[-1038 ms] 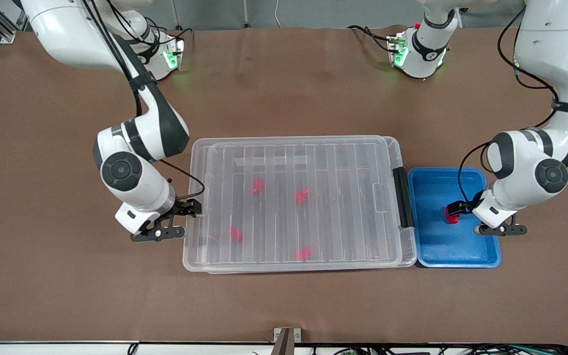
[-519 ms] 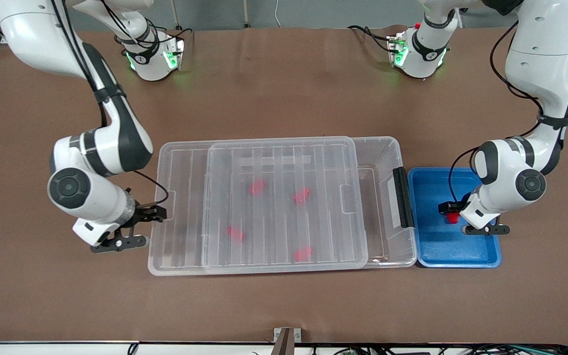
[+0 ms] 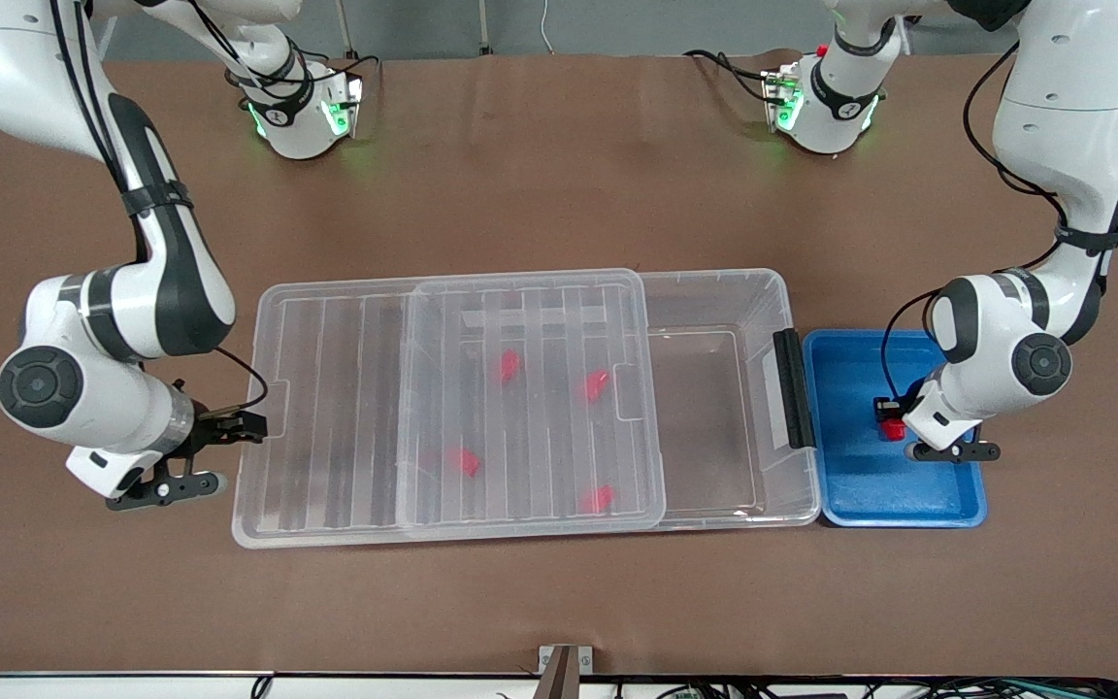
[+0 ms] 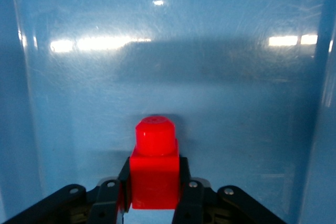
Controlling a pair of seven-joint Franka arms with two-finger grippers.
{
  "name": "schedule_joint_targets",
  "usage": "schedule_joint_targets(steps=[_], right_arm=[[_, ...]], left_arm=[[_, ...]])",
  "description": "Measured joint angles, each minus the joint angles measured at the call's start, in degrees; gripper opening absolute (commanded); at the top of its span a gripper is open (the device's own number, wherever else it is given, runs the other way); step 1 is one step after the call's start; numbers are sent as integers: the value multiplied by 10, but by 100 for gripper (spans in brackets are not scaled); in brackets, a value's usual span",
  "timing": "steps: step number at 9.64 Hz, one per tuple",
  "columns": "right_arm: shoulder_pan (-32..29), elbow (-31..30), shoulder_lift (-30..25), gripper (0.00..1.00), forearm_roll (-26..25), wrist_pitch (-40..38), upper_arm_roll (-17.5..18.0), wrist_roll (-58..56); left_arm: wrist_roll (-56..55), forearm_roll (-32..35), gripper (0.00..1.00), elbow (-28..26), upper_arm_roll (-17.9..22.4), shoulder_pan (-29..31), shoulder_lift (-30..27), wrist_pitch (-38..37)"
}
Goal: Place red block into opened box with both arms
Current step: 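Slide the lid open with the right gripper while the left gripper grasps the block, then carry the red block with the left gripper over the opened box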
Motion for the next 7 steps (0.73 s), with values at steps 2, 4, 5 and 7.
schedule_joint_targets(steps=[2,4,5,7], right_arm=[[-1,2,-1,100,0,0,-5,-7],[0,13,-15,100,0,-4,-4,15],[0,21,-37,100,0,-19,-4,52],[-10,30,-117,100,20,-93,-8,90]], left_arm=[[0,0,0,14,2,7,-50,-32],[-1,0,0,22,-3,11,-139,-98],[-22,0,0,21,-22,8,-171,-119],[-122,0,0,24,-96,-1,-191,-123]])
